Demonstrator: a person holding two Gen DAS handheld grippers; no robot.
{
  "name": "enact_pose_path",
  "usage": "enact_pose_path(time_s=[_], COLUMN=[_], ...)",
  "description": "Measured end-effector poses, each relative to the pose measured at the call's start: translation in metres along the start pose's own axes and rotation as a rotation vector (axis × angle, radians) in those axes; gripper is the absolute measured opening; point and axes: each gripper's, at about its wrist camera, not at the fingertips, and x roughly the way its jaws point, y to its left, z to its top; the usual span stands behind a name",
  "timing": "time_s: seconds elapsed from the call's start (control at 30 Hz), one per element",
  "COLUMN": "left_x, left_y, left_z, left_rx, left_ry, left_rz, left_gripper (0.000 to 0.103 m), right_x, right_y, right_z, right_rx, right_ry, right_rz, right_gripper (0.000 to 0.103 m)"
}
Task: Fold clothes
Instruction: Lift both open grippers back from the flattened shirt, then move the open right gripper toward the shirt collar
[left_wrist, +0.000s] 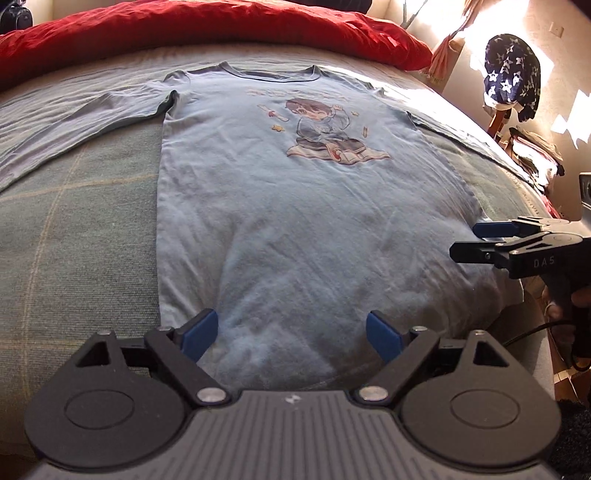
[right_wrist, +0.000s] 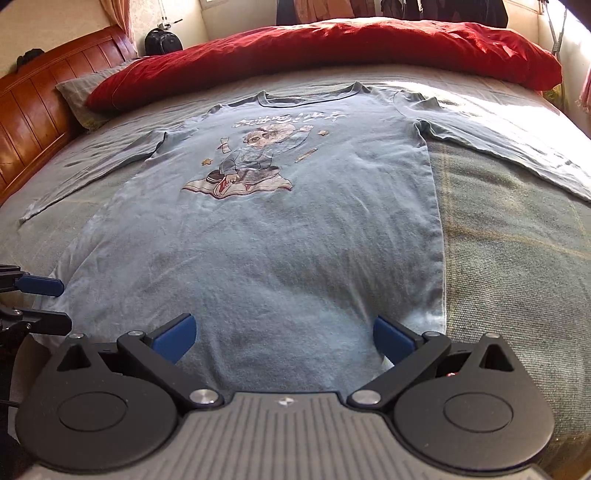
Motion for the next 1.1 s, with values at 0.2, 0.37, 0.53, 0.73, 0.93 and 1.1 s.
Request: enact_pose_path(time_s=[0.2, 0.37, 0.53, 0.73, 0.93, 1.1], left_x=[-0.011, -0.025, -0.037, -0.01, 0.001, -0.001], left_y=[-0.01, -0.011, -0.019, -0.02, -0.013, -0.007], left_z=[-0.012, -0.019, -0.013, 0.0, -0.009, -0.013], left_rx=[-0.043, -0.09, -0.076, -0.075, -0.091, -0.104], left_ry=[-0.001, -0.018, -0.06, -0.042, 0.002, -0.012], left_rz=[0.054, 0.081, 0.06, 0.043, 0.05, 0.024], left_gripper=[0.089, 0.09, 0.09, 0.09, 0.09, 0.09], right_x=[-0.006, -0.006, -0.003, -0.002, -0.003, 0.0], right_y=[-0.003, -0.005, -0.002, 0.009, 0.009, 0.011], right_z=[-0.01, -0.013, -0.016, -0.021, -0.02, -0.018], right_rx=[-0.009, 0.002, -0.014, -0.085, -0.072, -0.068], right_ry=[-0.017, -0.028, -0.028, -0.037, -0.026, -0.012], right_rz=[0.004, 0.006, -0.011, -0.06, -0.061, -0.078], right_gripper=[0.103, 0.103, 0.103, 0.103, 0.103, 0.103])
